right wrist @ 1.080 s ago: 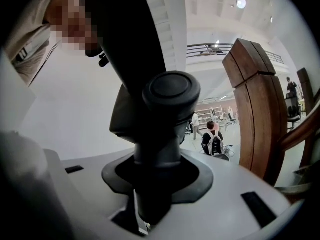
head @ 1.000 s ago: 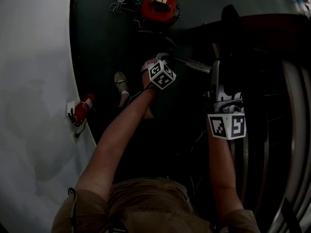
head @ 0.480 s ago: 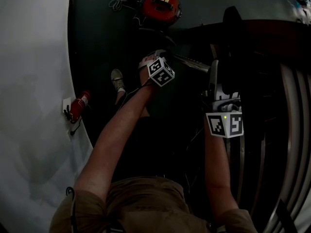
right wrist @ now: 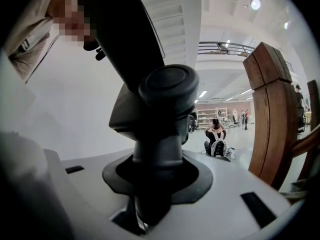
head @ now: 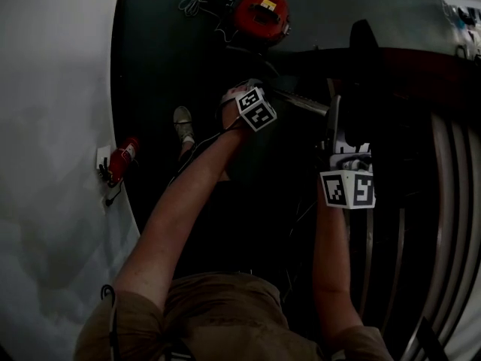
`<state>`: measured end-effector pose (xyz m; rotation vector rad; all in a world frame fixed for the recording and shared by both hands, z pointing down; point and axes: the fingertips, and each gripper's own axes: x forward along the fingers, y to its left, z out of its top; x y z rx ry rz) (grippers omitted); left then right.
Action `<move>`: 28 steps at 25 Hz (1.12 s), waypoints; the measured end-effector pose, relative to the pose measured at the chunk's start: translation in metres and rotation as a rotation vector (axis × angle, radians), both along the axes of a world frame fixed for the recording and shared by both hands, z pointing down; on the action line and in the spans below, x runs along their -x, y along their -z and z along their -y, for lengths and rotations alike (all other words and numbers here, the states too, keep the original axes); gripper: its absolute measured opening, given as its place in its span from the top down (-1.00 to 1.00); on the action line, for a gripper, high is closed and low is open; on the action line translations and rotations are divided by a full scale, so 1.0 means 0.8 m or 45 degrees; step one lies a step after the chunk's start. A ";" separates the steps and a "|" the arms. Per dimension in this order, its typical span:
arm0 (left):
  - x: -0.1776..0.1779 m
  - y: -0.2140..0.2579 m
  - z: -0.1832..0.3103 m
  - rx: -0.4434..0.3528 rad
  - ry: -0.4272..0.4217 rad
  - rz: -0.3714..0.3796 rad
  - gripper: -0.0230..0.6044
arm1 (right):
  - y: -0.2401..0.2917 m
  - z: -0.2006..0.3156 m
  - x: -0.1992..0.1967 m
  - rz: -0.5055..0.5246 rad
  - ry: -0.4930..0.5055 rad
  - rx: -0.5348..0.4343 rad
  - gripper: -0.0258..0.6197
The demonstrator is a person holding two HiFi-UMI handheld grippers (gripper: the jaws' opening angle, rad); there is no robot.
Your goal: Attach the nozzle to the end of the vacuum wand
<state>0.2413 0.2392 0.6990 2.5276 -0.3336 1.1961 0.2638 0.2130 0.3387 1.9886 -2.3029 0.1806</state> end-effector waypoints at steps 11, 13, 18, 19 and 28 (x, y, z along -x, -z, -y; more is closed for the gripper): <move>0.147 0.074 0.014 0.157 0.089 -0.364 0.38 | -0.016 0.034 0.102 -0.058 0.113 0.097 0.48; 0.208 0.104 0.033 0.141 0.231 -0.362 0.38 | -0.028 0.043 0.145 -0.101 0.192 0.130 0.50; 0.373 0.183 0.055 0.100 0.525 -0.332 0.38 | -0.059 0.076 0.288 -0.234 0.470 0.260 0.52; 0.404 0.199 0.055 0.083 0.568 -0.338 0.38 | -0.066 0.082 0.314 -0.261 0.516 0.286 0.52; 0.638 0.256 0.035 -0.021 0.784 -0.247 0.38 | -0.153 0.157 0.512 -0.435 0.730 0.454 0.52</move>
